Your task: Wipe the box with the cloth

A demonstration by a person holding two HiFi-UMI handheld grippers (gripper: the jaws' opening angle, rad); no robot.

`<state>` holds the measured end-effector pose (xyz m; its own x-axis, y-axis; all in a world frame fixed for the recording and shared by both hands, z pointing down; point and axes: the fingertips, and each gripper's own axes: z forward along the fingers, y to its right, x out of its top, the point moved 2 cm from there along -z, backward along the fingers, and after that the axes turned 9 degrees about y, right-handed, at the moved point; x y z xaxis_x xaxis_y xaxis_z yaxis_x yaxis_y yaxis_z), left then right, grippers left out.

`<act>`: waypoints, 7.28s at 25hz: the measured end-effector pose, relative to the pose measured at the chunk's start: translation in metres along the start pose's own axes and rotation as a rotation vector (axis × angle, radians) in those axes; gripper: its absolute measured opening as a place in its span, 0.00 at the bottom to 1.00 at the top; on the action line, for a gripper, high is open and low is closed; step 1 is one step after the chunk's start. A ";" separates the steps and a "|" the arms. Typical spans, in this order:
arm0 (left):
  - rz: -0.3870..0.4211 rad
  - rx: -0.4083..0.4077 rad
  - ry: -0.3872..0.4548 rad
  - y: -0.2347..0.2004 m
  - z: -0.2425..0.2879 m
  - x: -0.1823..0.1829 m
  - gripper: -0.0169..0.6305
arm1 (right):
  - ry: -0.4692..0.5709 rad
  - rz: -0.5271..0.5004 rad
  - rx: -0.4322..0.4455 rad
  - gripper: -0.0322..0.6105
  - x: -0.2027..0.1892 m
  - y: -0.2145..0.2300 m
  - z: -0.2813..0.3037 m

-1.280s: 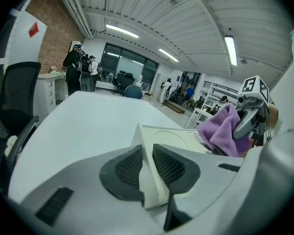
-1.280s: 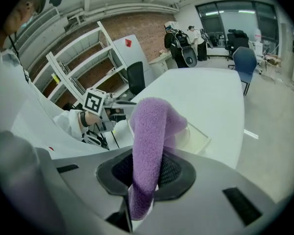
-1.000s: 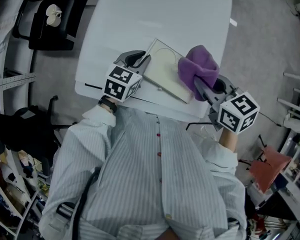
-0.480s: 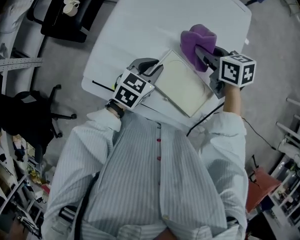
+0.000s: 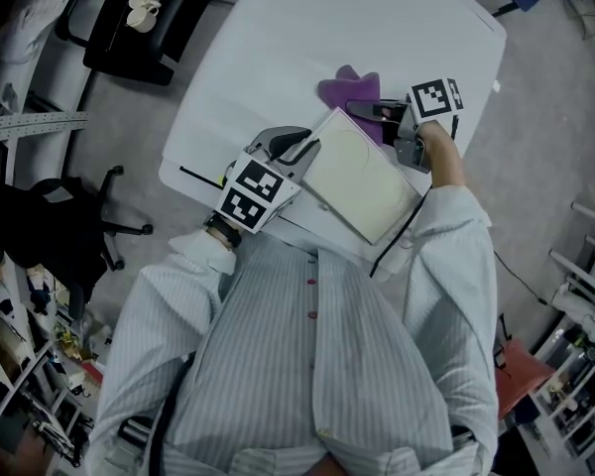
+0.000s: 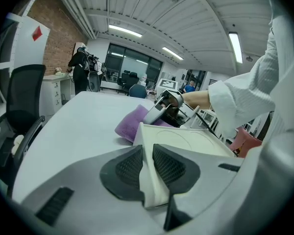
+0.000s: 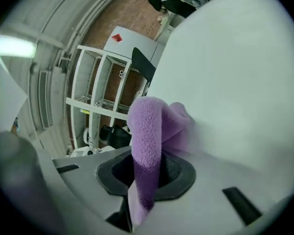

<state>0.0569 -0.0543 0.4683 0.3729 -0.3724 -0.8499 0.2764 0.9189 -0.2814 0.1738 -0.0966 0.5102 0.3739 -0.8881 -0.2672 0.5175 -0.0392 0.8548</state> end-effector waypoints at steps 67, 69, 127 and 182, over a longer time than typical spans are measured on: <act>0.000 -0.130 -0.003 -0.007 -0.002 -0.002 0.12 | 1.406 0.869 -0.117 0.15 -0.262 -0.011 -0.132; -0.005 -0.138 -0.011 -0.007 0.000 -0.002 0.12 | 1.437 0.911 -0.103 0.15 -0.268 -0.015 -0.129; -0.125 -0.206 -0.032 0.024 0.015 0.000 0.23 | 1.597 0.812 -0.329 0.15 -0.221 -0.003 -0.117; -0.144 -0.157 0.038 0.093 -0.036 -0.018 0.23 | 0.177 -0.467 -0.103 0.15 -0.036 -0.189 -0.023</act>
<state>0.0444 0.0423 0.4414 0.3053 -0.4988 -0.8112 0.1816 0.8667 -0.4646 0.0799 -0.0471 0.3476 0.2045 -0.6951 -0.6892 0.7307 -0.3601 0.5800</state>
